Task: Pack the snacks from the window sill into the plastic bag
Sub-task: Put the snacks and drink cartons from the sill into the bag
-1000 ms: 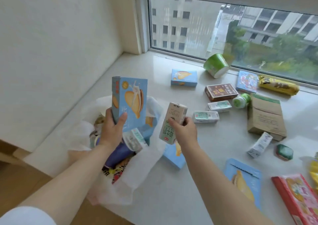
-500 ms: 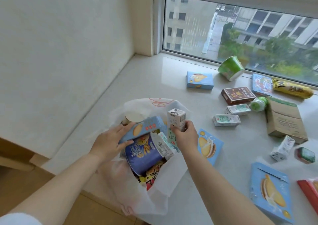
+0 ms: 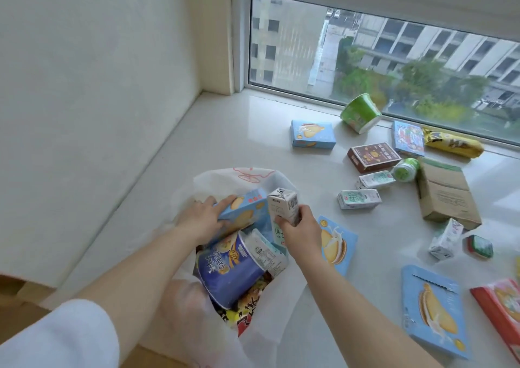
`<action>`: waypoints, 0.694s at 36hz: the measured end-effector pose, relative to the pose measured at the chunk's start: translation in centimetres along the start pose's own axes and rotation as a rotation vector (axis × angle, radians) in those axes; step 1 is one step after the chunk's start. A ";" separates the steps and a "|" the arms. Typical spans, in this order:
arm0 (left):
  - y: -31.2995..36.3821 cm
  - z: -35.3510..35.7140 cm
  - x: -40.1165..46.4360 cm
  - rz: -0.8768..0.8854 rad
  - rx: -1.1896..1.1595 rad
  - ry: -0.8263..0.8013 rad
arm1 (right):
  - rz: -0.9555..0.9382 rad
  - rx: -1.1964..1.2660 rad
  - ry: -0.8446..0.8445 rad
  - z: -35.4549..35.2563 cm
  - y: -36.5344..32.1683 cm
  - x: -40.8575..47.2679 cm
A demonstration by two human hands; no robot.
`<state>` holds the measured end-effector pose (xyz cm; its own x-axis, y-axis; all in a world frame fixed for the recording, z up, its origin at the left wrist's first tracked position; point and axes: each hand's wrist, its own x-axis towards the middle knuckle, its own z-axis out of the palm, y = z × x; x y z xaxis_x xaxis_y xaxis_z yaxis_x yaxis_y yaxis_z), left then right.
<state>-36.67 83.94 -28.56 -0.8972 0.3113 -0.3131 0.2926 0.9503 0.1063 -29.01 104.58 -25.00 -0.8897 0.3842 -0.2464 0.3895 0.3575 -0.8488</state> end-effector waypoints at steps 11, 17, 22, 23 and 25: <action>0.6 0.5 -0.1 -0.231 0.081 0.125 | -0.036 -0.063 -0.032 1.8 0.7 1.0; 0.1 0.0 -0.5 -0.150 0.198 0.109 | -0.426 -0.602 -0.244 3.9 2.4 0.6; 0.0 -1.7 -0.1 -0.053 0.125 0.235 | -0.437 -0.712 -0.456 4.4 2.2 1.9; 0.1 -2.0 0.0 0.022 0.119 0.343 | -0.462 -0.769 -0.480 4.3 1.9 2.1; -0.1 -2.4 0.4 0.101 0.247 0.492 | -0.533 -0.853 -0.490 4.1 1.2 1.8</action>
<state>-37.87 83.99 -26.48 -0.8918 0.4190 0.1706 0.4011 0.9068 -0.1301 -31.12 102.24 -28.37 -0.9160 -0.3019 -0.2642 -0.2012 0.9155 -0.3484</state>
